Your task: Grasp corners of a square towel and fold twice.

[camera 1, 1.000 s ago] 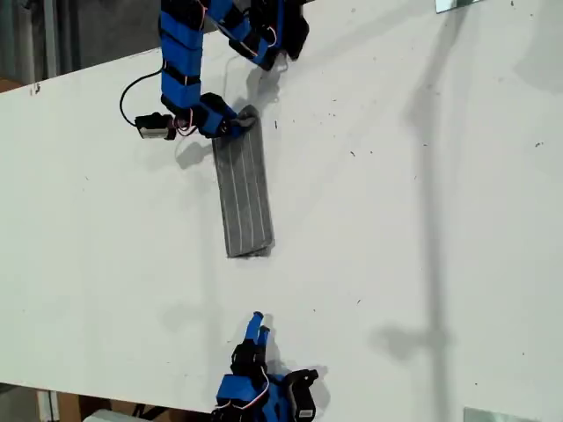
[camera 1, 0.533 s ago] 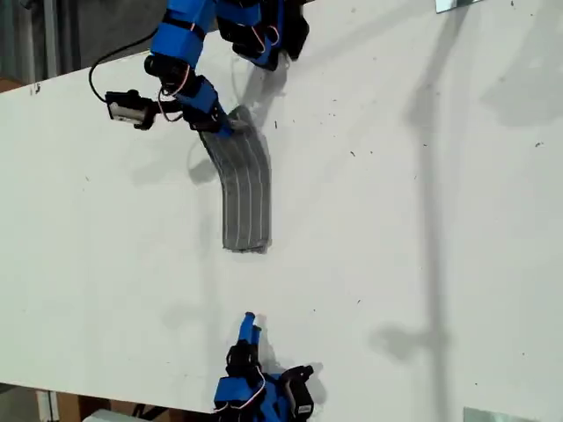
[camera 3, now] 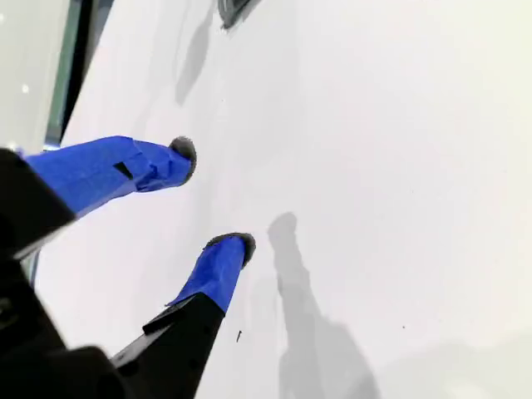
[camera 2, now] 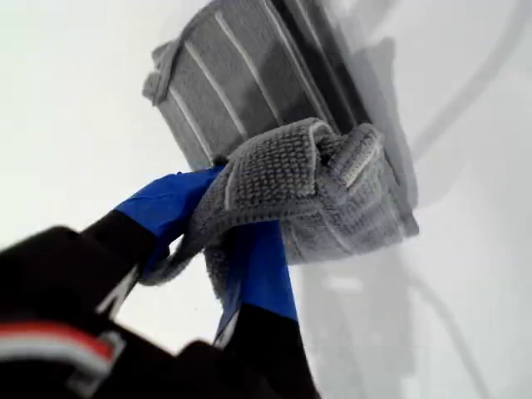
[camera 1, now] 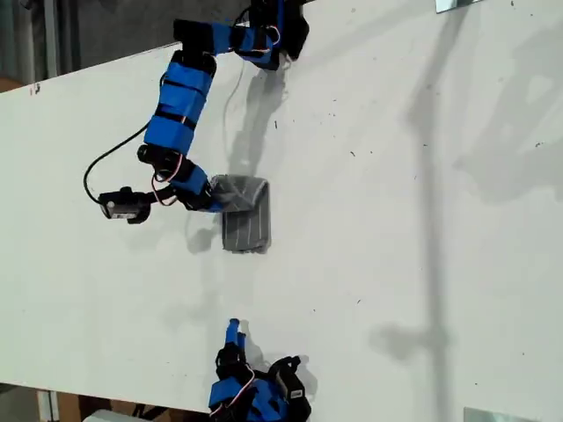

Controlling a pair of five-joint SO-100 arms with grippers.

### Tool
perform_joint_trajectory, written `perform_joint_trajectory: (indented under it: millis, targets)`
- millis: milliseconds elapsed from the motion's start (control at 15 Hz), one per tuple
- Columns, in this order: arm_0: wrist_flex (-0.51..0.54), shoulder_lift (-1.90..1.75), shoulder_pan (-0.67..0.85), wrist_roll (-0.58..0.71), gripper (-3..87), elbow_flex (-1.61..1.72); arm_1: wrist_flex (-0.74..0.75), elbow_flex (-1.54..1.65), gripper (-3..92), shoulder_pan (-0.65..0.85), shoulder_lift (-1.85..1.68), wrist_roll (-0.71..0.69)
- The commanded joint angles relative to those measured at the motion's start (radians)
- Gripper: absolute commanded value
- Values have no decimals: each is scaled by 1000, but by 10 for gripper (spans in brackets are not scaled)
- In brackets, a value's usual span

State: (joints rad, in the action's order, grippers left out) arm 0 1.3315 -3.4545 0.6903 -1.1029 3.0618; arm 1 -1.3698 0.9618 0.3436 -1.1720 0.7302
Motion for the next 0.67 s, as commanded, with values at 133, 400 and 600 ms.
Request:
perform_joint_trajectory:
  millis: [133, 400, 600]
  targets:
    - [-11, -8, 14, 5, 173, -8, 107, -63, -1, -32, 48, -64]
    - [-11, -8, 14, 0, 172, -5, 140, -61, 380, -52, 0, -120]
    - [-11, -8, 12, 0, 171, -5, 129, 35, 295, -15, -273, -121]
